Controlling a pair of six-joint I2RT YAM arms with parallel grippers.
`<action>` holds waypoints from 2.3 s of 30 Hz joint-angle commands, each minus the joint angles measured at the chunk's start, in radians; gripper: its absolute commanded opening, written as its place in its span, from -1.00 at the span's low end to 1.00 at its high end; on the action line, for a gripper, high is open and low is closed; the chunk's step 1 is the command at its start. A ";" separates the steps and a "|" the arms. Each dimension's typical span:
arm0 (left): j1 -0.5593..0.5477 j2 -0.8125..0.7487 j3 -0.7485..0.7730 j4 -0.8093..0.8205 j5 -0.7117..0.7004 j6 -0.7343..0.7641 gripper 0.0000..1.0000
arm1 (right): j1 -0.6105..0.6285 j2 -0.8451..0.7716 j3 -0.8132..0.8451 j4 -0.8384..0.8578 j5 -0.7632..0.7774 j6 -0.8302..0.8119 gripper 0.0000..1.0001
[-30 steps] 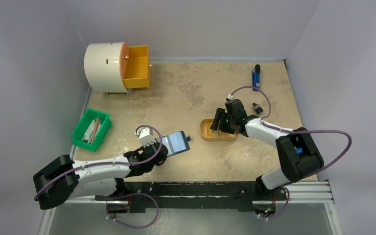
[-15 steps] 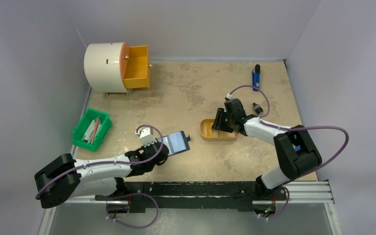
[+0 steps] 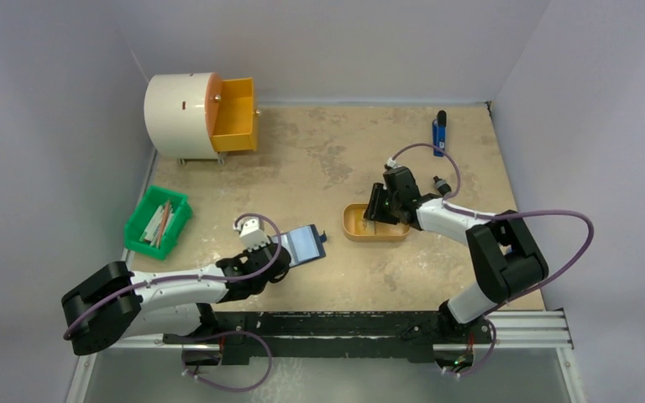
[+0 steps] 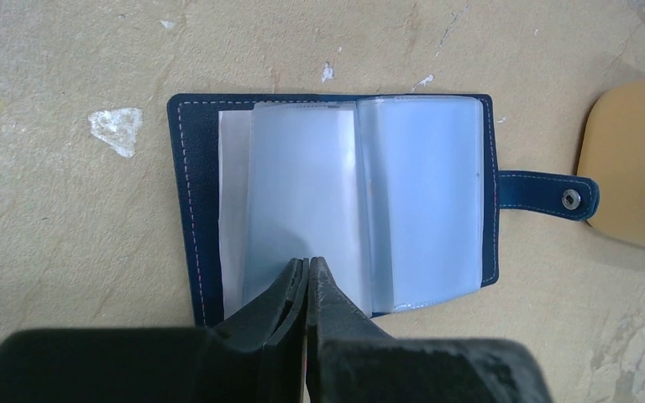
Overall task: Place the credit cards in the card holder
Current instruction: Pick up the credit card from the storage box.
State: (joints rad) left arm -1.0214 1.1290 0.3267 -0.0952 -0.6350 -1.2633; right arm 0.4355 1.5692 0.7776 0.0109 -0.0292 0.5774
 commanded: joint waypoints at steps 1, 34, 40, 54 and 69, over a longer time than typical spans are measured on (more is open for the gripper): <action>0.002 0.025 0.013 -0.021 0.006 -0.002 -1.00 | -0.004 0.037 -0.018 -0.093 0.052 -0.031 -0.17; 0.001 0.030 0.019 -0.023 0.005 -0.001 -1.00 | -0.013 -0.150 -0.070 -0.132 0.070 -0.009 -0.84; 0.002 0.029 0.018 -0.022 0.005 0.000 -1.00 | -0.012 -0.173 -0.053 -0.141 0.046 -0.001 -1.00; 0.002 0.034 0.020 -0.013 0.005 0.000 -1.00 | -0.015 -0.269 -0.031 -0.179 -0.042 0.038 -1.00; 0.001 0.027 0.027 -0.024 0.001 0.005 -1.00 | -0.016 -0.327 0.013 -0.227 -0.080 0.064 -1.00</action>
State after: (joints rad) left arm -1.0214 1.1461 0.3370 -0.0906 -0.6373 -1.2633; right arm 0.4236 1.2850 0.7391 -0.1814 -0.0910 0.6254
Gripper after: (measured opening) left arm 0.005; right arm 0.004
